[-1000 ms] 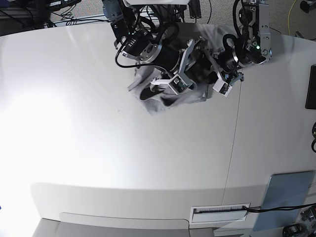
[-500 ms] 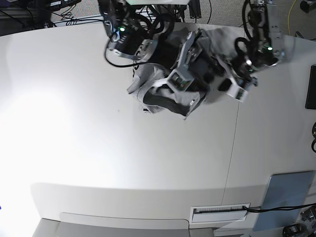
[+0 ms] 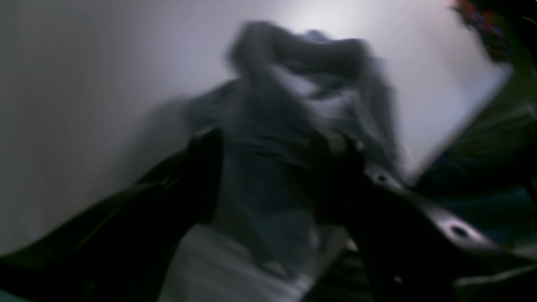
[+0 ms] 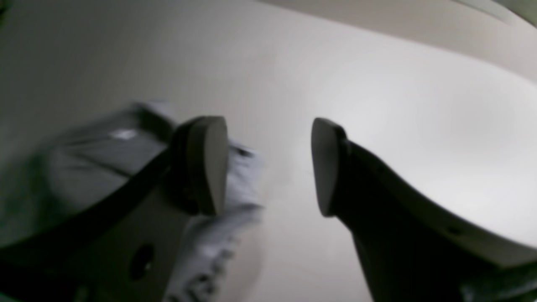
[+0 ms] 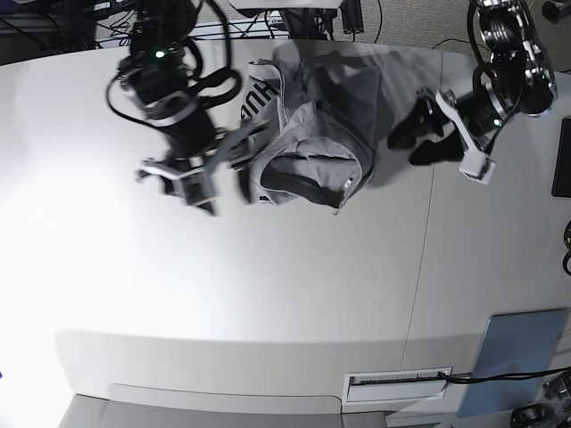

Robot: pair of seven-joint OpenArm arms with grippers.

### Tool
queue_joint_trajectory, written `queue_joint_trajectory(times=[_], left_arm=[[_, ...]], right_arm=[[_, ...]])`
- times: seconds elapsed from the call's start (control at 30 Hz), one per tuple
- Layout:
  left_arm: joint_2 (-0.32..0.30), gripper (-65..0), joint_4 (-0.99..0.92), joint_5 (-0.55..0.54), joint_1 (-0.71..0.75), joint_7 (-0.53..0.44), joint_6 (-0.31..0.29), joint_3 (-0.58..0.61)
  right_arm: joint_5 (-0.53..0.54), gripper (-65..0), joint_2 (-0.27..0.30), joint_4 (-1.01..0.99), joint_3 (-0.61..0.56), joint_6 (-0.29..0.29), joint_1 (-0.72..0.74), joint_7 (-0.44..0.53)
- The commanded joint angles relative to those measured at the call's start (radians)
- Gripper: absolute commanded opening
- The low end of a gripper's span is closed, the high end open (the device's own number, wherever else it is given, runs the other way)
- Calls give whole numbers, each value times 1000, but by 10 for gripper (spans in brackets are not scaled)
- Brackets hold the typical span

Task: Fold the T-shirt properly
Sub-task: 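Lay the folded end down and open the right gripper, withdrawing it, then pull the bundled shirt with the left gripper to flatten it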

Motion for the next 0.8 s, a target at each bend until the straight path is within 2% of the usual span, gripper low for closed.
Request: queue_joint_trajectory(times=[0.0, 0.17, 0.27, 0.47, 0.7, 0.77], left_arm=[[-9, -350, 32, -53, 9, 10, 2, 9], [-9, -350, 77, -67, 72, 37, 14, 110], [-9, -350, 77, -14, 80, 31, 33, 194], [2, -350, 77, 234, 74, -172, 171, 333], [3, -350, 77, 300, 71, -236, 200, 476], [11, -350, 77, 389, 68, -309, 285, 521]], right_arm=[[3, -332, 8, 18, 27, 0, 4, 26], [3, -332, 74, 18, 146, -1, -16, 27], [3, -332, 93, 18, 194, -1, -43, 27], [3, -332, 95, 18, 265, -4, -82, 28], [3, -332, 95, 18, 272, -4, -82, 27], [3, -332, 95, 18, 272, -4, -82, 26]])
